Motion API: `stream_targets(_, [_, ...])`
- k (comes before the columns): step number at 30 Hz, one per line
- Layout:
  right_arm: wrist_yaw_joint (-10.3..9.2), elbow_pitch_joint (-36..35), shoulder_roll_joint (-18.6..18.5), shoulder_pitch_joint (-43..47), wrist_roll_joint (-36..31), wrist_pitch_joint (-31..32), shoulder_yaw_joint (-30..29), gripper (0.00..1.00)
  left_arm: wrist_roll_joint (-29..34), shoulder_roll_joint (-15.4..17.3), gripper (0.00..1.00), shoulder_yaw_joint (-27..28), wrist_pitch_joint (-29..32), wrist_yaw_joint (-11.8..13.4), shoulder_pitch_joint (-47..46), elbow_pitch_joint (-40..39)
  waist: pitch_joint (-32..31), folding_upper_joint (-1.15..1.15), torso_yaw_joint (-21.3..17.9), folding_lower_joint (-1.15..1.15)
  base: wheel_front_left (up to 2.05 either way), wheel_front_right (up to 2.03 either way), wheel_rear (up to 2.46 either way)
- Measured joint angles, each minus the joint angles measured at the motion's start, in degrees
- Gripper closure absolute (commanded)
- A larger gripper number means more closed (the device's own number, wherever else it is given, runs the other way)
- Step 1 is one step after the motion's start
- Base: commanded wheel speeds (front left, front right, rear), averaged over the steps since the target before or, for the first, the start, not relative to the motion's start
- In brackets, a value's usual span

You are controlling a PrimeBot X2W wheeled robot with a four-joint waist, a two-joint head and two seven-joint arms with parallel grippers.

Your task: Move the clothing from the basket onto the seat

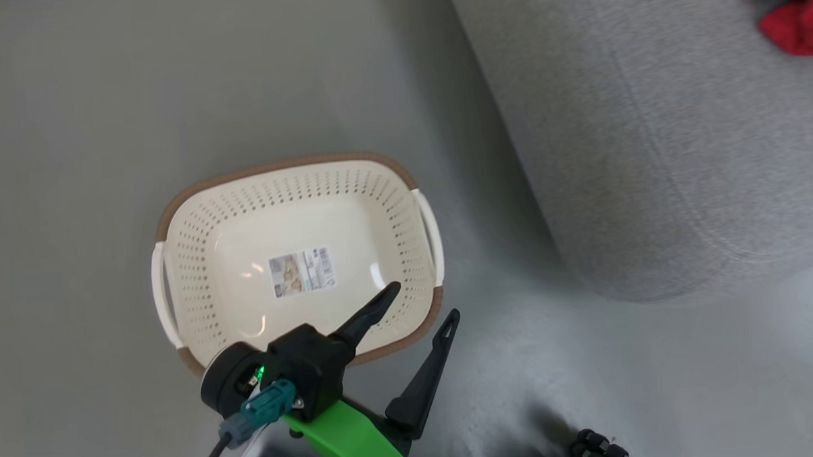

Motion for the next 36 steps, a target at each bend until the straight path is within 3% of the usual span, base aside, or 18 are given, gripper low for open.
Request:
stream_targets(2, [-0.44,1.02,-1.04,-0.41,-0.41,-0.05,-1.91,1.0,0.58,0.01,0.0,0.14,-0.02,0.0,-0.2,-0.6,1.6,0.0,1.32,0.0,0.0,0.0,0.0])
stream_targets(5, [-0.45,3.74,0.29,-0.71,-0.38,-0.08,-2.24,1.0,1.18,0.03,0.0,1.6,-0.53,0.4,-0.25,-2.03,4.26,0.0,2.93,0.0,0.0,0.0,0.0])
stream_targets(12, [-0.3,9.95,9.25,0.51,0.29,-0.07,0.16,1.0,3.91,0.31,0.0,4.05,-1.24,0.52,-2.92,-4.01,10.82,0.0,4.95,0.01,0.0,0.0,0.0])
stream_targets(15, [1.33,10.34,14.54,0.37,0.18,-0.05,2.7,1.0,4.09,0.41,0.0,5.03,-1.34,0.62,-3.72,-3.98,13.36,0.0,5.13,0.02,0.0,0.0,0.0])
stream_targets(16, [1.92,10.35,15.75,0.24,-0.05,-0.05,3.37,0.81,4.32,0.44,0.0,5.48,-1.82,0.65,-4.03,-3.91,14.11,0.0,5.08,0.02,0.0,0.0,0.0])
stream_targets(17, [2.36,10.37,16.69,0.19,-0.58,-0.05,3.75,0.54,4.33,0.44,0.0,5.98,-2.2,0.67,-4.46,-3.69,14.79,0.0,4.97,0.02,0.0,0.0,0.0])
stream_targets(18, [2.93,10.33,17.33,0.07,-1.1,-0.05,3.75,0.15,4.32,0.45,0.0,6.47,-2.47,0.68,-4.99,-3.33,15.36,0.0,4.77,0.02,0.0,0.0,0.0])
stream_targets(19, [3.33,10.2,17.66,-0.07,-1.86,-0.05,3.76,0.0,4.27,0.44,0.0,6.93,-2.88,0.68,-5.47,-3.05,15.75,0.0,4.44,0.02,0.0,0.0,0.0])
stream_targets(28, [7.51,6.8,18.08,0.94,-8.46,-0.07,3.27,0.0,1.98,-0.78,0.0,9.8,-7.27,0.32,-8.86,1.62,14.93,0.0,1.52,0.01,0.0,0.0,0.0])
stream_targets(32, [9.81,1.4,18.13,4.49,-12.17,-0.07,3.34,0.0,0.11,-1.22,0.0,12.51,-9.83,-0.08,-9.42,4.33,12.14,0.0,0.6,0.01,0.0,0.0,0.0])
stream_targets(36, [10.78,-4.94,20.37,7.65,-14.21,-0.07,3.07,0.0,-0.89,-1.47,0.0,16.57,-13.14,-0.04,-9.43,6.83,9.03,0.0,0.05,0.0,0.0,0.0,0.0])
